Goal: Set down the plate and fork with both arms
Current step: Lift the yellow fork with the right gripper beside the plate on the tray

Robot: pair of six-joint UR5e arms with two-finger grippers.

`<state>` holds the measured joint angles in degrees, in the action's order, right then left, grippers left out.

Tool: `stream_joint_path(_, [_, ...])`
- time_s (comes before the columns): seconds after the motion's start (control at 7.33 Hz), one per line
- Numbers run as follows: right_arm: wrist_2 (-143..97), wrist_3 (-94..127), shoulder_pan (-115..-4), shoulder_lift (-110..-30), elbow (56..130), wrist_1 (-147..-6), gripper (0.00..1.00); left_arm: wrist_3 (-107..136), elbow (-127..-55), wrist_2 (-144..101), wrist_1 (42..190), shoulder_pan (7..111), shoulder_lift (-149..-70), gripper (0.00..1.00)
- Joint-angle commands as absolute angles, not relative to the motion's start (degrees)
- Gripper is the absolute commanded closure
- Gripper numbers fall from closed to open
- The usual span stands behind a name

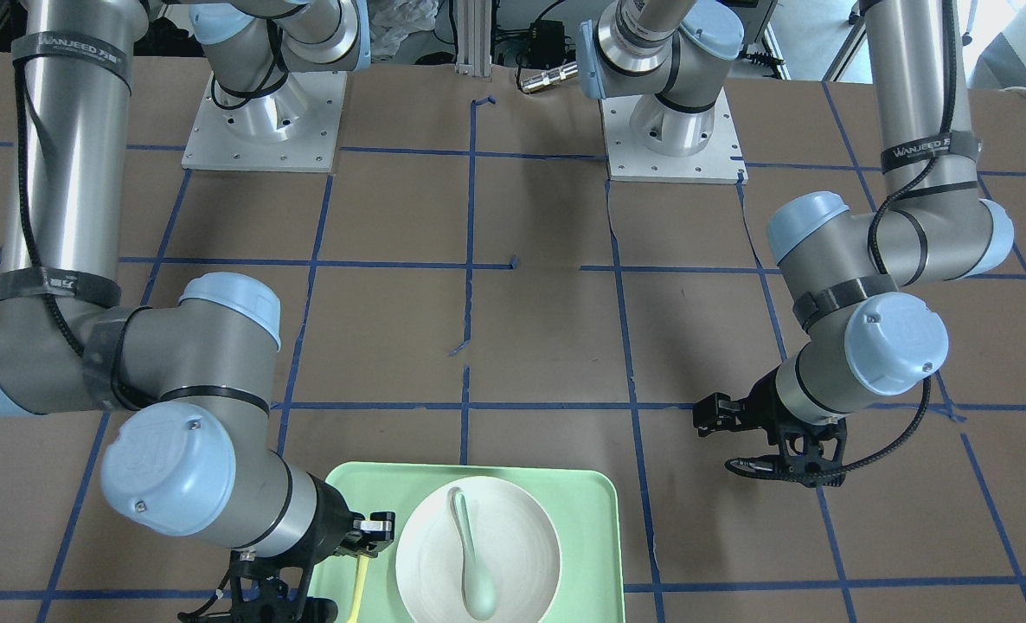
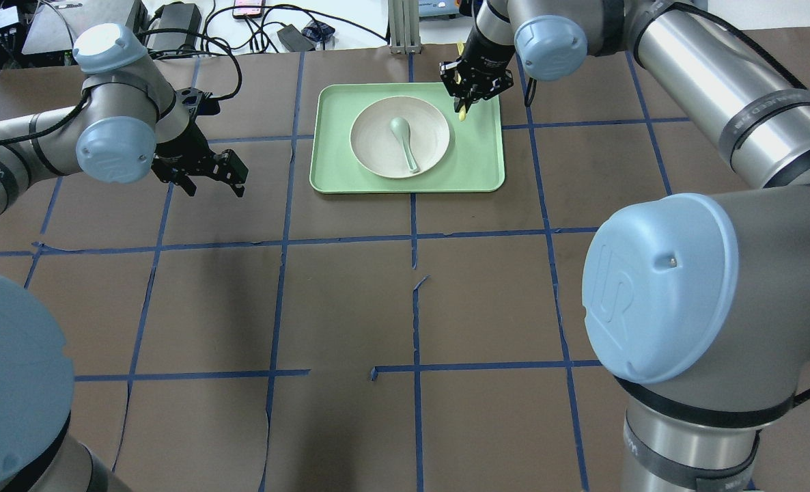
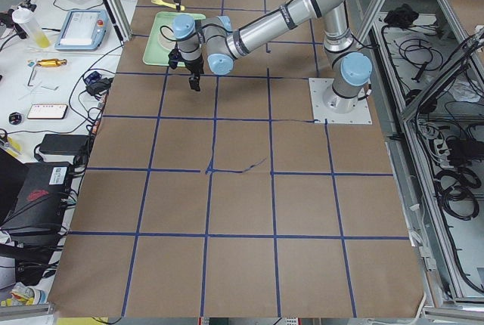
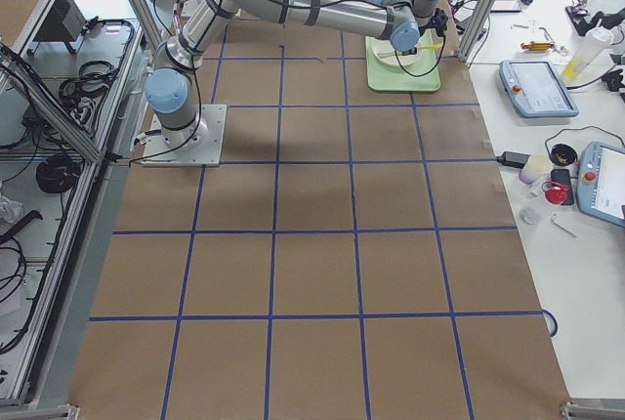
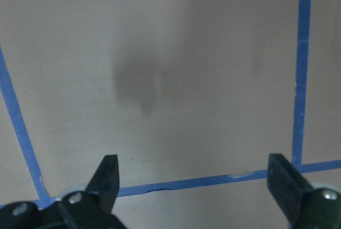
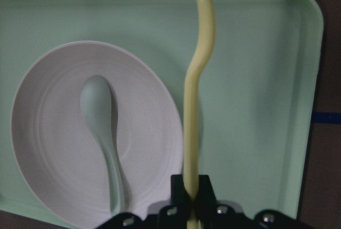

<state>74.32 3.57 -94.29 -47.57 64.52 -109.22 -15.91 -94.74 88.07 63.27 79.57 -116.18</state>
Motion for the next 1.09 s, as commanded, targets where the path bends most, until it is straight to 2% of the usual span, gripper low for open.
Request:
stream_joint_path(0.0, [72.3,5.9,-93.2,-47.6,69.4,-109.0,1.00,-15.8,-94.9,88.1,63.2,79.5,-116.3,0.00])
stream_joint_path(0.95, [68.1,-6.0,-91.7,-43.1,68.3,-113.8,1.00,-15.9,-94.8,88.1,61.5,79.4,-117.4,0.00])
